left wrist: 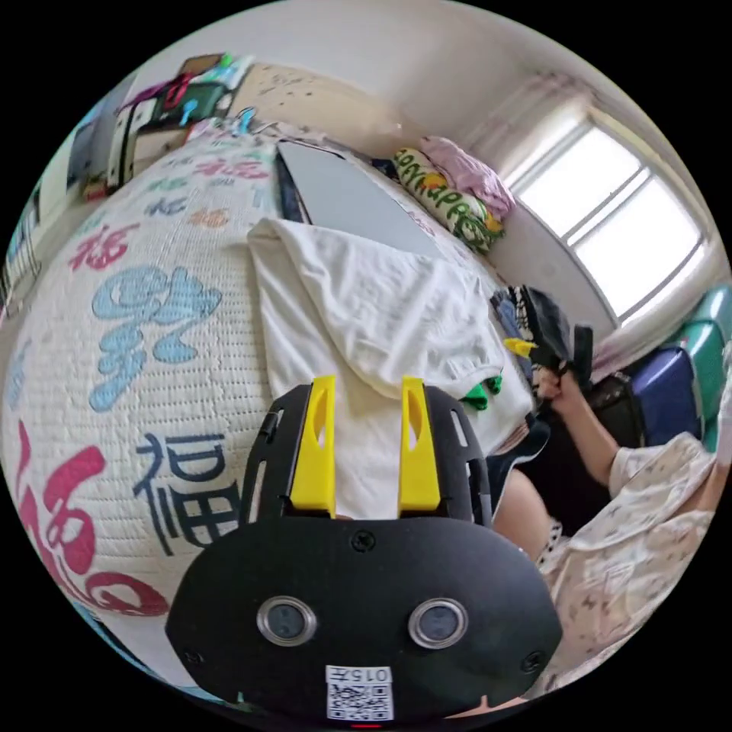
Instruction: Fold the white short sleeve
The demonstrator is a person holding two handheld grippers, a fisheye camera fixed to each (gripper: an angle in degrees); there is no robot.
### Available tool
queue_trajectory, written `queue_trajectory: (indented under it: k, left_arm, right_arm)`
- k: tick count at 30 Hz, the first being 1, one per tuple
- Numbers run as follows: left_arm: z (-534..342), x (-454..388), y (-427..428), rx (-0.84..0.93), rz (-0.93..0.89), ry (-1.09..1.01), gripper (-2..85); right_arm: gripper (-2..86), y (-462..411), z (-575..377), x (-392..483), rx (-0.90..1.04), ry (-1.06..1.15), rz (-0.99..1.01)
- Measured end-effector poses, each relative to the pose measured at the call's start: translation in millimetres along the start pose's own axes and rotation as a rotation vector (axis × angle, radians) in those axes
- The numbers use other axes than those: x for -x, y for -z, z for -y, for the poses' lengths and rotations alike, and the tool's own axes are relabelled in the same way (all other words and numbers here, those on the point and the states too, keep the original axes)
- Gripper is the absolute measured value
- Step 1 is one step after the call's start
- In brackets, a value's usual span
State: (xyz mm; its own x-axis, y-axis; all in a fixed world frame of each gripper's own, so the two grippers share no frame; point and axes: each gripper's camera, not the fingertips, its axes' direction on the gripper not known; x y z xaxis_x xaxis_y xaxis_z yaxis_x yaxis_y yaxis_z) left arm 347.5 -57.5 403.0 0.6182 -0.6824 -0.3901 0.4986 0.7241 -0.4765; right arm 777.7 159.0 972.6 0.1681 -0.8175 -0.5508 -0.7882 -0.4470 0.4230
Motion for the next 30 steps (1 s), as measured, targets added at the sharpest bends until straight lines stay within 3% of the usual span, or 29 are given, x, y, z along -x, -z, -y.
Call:
queue_trajectory:
  k: [8,16,21,26,30]
  left_arm:
    - [-7.1,33.8,-19.1,0.006,-0.109,0.084,14.7]
    - [-1.7,59.4,-46.8,0.106,-0.197,0.107,8.2]
    - [-7.8,48.7,-37.9,0.095,-0.142,0.053,1.2]
    - [-24.9,29.1,-0.3,0.032,-0.173,-0.004,0.1]
    - [-47.2,6.6,18.3,0.09,-0.15,-0.081,0.1]
  right_arm:
    - [14.0,4.9,8.2,-63.7,-0.015,-0.231,0.012]
    - [2.0,-10.9,18.4,-98.9,0.076,-0.202,0.054]
    - [0.6,3.3,-2.9,-117.1,0.037,-0.192,0.058]
    - [0.3,29.3,-43.6,-123.0,-0.002,-0.14,0.077]
    - [0.5,34.1,-89.2,-128.1,-0.006,-0.104,0.026]
